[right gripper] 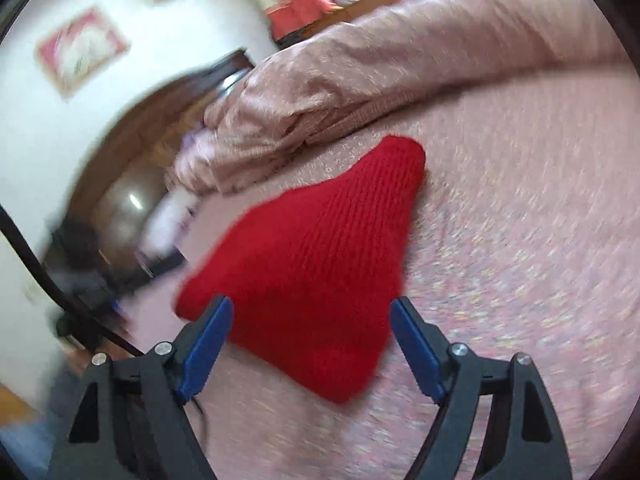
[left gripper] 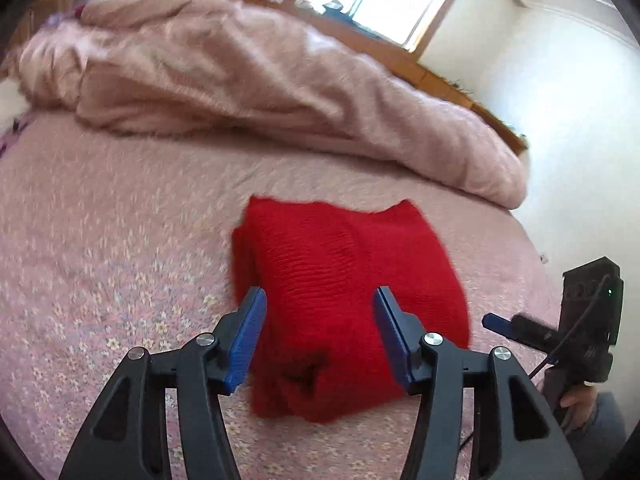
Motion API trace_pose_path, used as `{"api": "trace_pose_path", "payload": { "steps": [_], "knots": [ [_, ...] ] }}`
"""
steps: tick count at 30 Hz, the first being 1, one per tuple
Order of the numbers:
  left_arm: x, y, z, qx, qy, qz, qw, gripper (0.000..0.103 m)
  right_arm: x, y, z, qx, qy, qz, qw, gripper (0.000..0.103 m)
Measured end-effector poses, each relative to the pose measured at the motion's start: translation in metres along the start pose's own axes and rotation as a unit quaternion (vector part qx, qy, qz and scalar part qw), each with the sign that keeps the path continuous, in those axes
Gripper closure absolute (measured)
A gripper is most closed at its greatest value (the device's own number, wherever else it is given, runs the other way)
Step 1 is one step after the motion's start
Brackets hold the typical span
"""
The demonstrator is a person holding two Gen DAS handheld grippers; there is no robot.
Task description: Fold small clothes
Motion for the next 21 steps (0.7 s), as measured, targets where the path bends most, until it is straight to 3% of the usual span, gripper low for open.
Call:
{"api": "trace_pose_path", "payload": {
  "steps": [3,6,11,14,16,21],
  "knots": [
    [0.003,-0.015,0.022,-0.018,-0.038,-0.033,0.9986,0.053,0.004,0.024,0.017,0.065,-0.018,0.081,0.994,0.017],
    [0.002,-0.025,0.039,-0.042,-0.066,-0.061,0.995,0.052,0.002,0.039,0.03,0.068,-0.032,0.109,0.991,0.017],
    [-0.007,-0.036,0.059,-0.035,-0.099,-0.071,0.9919,0.025,-0.002,0.055,0.045,0.102,-0.046,0.139,0.984,0.012],
    [-0.012,-0.047,0.071,-0.056,-0.11,-0.098,0.9875,0.011,-0.002,0.057,0.049,0.104,-0.044,0.137,0.984,0.011],
    [-0.013,-0.053,0.073,-0.083,-0.108,-0.111,0.9844,0.01,-0.001,0.055,0.052,0.1,-0.049,0.13,0.985,0.01],
    [-0.011,-0.054,0.075,-0.105,-0.106,-0.116,0.982,0.01,0.005,0.048,0.061,0.089,-0.051,0.115,0.988,0.009]
  ]
}}
Point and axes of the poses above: each gripper's, at about its wrist camera, not at the fingertips, and z roughly the way its jaws point, y to its right, x to its top, the point moved 3 cm from there along z, roughly the way its jaws point, and after that the axes turned 9 degrees about -y, right-handed, at the moved point
